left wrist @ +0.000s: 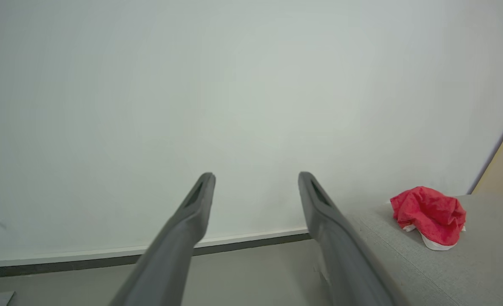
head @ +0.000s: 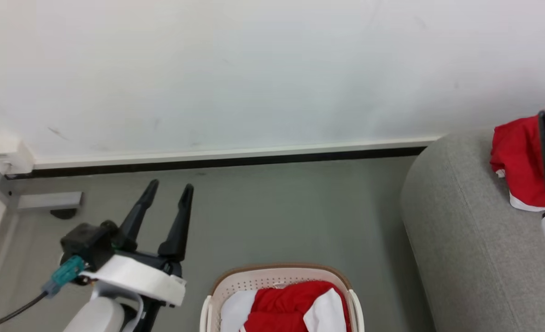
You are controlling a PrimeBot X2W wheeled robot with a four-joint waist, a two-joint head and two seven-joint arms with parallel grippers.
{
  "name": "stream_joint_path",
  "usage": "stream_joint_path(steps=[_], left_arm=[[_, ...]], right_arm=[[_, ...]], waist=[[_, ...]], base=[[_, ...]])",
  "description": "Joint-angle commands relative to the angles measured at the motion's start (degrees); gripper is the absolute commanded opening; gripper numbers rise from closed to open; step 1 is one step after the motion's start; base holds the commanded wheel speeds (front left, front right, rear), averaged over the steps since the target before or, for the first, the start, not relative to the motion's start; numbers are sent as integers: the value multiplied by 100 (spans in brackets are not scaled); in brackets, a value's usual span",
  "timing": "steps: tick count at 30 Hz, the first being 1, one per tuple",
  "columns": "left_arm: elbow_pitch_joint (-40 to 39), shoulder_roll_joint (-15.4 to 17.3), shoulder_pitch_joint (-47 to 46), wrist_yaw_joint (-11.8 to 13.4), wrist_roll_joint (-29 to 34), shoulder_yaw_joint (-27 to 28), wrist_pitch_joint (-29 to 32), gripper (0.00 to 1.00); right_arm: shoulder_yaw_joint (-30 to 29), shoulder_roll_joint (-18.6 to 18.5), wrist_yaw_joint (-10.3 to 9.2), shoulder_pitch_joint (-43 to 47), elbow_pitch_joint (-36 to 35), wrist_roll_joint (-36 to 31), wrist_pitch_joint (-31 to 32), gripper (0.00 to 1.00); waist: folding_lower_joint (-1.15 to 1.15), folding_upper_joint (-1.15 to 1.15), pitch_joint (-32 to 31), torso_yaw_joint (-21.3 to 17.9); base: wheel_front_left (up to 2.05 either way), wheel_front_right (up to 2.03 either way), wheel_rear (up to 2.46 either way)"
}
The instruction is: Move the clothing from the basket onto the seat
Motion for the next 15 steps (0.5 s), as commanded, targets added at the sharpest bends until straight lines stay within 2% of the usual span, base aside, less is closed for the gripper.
stream_joint_path(steps=[1, 11, 15], left_arm=[[12, 32, 140, 32, 51, 88, -4, 100], [26, -76, 877, 228, 247, 652, -5, 100], [-111, -244, 1106, 115, 268, 854, -4, 100]], right_arm=[[1, 76, -12, 155, -85, 6, -70, 100], [-13, 943, -12, 1354, -502, 1, -605, 100], [179, 1148, -13, 1814, -519, 42, -912, 100]], waist=[[2, 0, -103, 90], [2, 0, -367, 279], [2, 0, -411, 323]], base=[[0, 0, 0], [0, 0, 0], [0, 0, 0]])
